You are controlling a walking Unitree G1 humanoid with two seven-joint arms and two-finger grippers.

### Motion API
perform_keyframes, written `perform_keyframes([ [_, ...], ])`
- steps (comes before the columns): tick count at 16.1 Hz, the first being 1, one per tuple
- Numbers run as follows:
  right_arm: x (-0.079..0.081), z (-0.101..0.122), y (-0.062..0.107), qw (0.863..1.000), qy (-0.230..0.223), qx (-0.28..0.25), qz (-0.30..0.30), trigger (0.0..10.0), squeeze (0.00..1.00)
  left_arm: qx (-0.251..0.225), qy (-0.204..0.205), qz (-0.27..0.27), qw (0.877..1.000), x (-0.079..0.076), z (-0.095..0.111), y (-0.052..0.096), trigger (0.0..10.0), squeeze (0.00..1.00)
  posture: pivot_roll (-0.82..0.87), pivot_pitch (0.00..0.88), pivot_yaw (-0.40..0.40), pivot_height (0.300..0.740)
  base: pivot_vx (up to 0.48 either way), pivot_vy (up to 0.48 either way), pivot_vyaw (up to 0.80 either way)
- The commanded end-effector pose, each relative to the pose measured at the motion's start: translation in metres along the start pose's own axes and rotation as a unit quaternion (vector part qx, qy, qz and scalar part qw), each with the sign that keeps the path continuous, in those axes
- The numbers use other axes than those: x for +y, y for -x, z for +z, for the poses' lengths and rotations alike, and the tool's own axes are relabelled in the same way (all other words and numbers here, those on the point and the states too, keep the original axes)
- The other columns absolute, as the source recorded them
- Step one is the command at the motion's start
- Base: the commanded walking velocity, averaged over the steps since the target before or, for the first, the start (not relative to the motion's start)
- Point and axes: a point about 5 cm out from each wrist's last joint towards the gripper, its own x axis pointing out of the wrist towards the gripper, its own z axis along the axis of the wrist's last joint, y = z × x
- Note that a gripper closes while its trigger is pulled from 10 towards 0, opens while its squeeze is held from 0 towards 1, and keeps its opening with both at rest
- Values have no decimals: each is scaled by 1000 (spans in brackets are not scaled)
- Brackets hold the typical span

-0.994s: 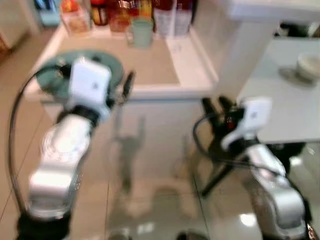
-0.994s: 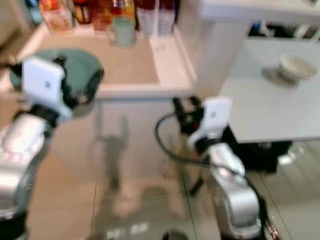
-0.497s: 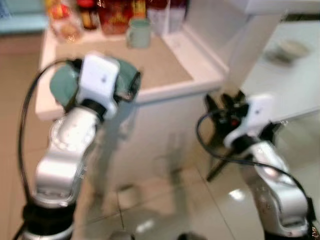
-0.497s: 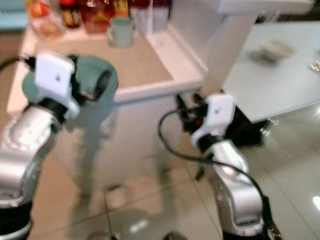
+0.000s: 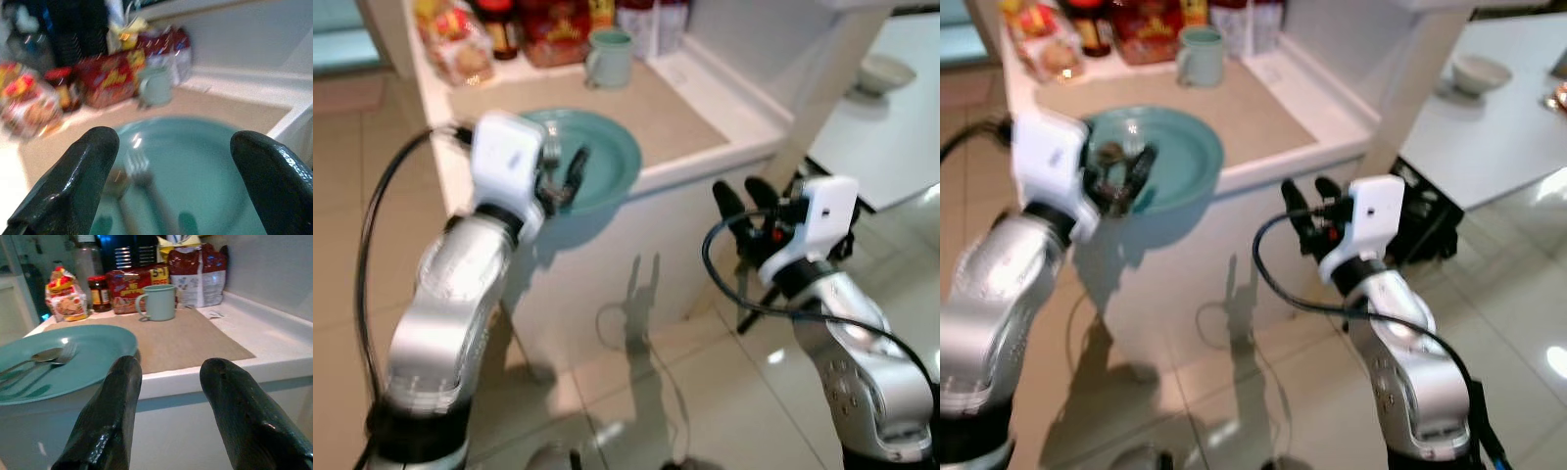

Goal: Setting the table

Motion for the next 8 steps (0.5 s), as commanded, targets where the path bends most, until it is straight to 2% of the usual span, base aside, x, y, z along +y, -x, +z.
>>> perform_keyframes([
  [1, -4, 5, 2, 1000, -2, -7, -10, 10000, 0, -17, -1, -25, 1000, -11, 6, 2, 10000, 0, 49, 66, -66, 740, 0, 0, 0],
  [3, -5, 6, 1, 1000, -8, -8, -10, 10000, 0, -21, 6, -25, 999, -16, 7, 3, 10000, 0, 51, 64, -71, 740, 279, 0, 0],
  [6, -8, 5, 2, 1000, 14, -2, -14, 10000, 0, -23, 13, -27, 999, -19, 6, 4, 10000, 0, 52, 52, -70, 740, 351, 0, 0],
  [8, -9, 6, 2, 1000, 22, 0, -17, 10000, 0, -20, 11, -26, 999, -18, 5, 3, 10000, 0, 43, 51, -63, 740, 373, 0, 800],
])
